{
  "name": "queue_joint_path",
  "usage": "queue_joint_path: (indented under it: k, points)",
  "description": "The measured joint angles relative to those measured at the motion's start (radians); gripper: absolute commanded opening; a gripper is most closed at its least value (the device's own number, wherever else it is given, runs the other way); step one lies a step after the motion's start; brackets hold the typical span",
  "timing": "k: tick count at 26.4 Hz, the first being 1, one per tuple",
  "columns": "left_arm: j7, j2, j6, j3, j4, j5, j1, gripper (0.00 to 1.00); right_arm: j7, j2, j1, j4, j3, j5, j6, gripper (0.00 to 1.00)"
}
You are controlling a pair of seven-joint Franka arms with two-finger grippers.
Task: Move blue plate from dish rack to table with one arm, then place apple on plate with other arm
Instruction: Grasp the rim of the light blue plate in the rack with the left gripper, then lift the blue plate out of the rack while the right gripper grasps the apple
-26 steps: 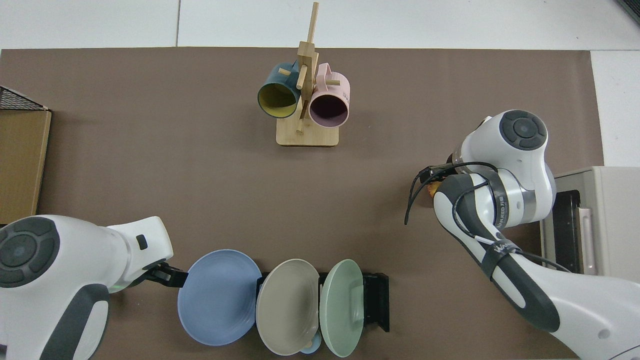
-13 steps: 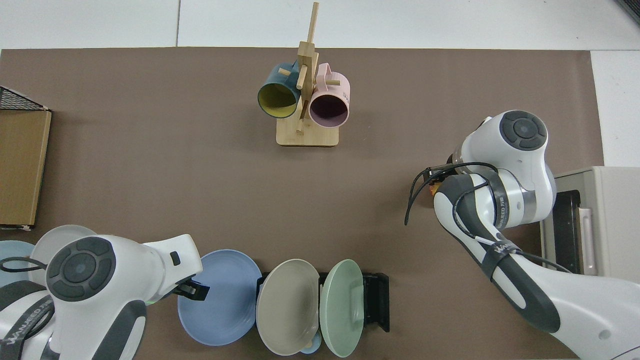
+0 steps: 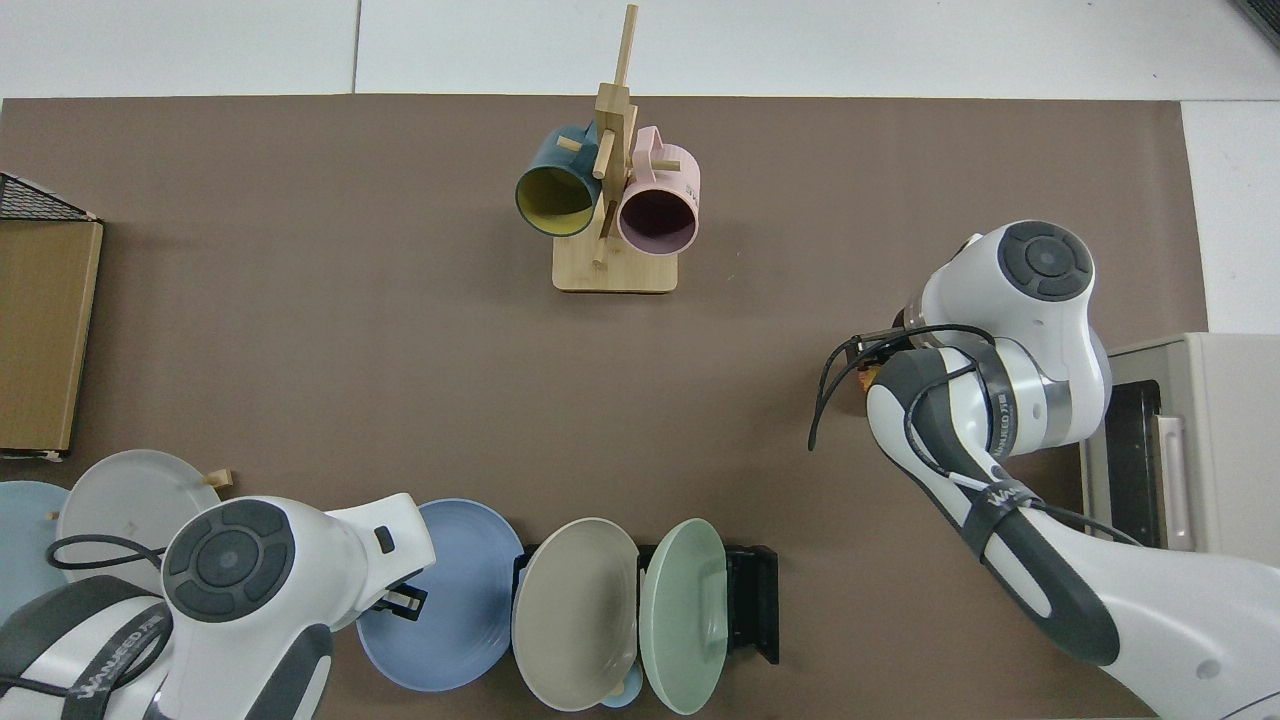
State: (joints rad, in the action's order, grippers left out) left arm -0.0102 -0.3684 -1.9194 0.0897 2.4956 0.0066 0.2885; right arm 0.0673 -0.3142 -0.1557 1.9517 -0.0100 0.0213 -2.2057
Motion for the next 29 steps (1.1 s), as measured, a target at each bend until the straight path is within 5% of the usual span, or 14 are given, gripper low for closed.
queue_joint_path:
  k: [15, 29]
  points:
    - [0.234, -0.029, 0.03, 0.102, -0.02, 0.147, 0.007, 0.0, 0.0, 0.0, 0.0, 0.0, 0.0, 0.0, 0.0, 0.0]
    - [0.236, -0.017, 0.231, 0.043, -0.325, 0.176, -0.056, 0.0, 0.0, 0.0, 0.0, -0.015, 0.001, 0.0, 0.016, 0.0]
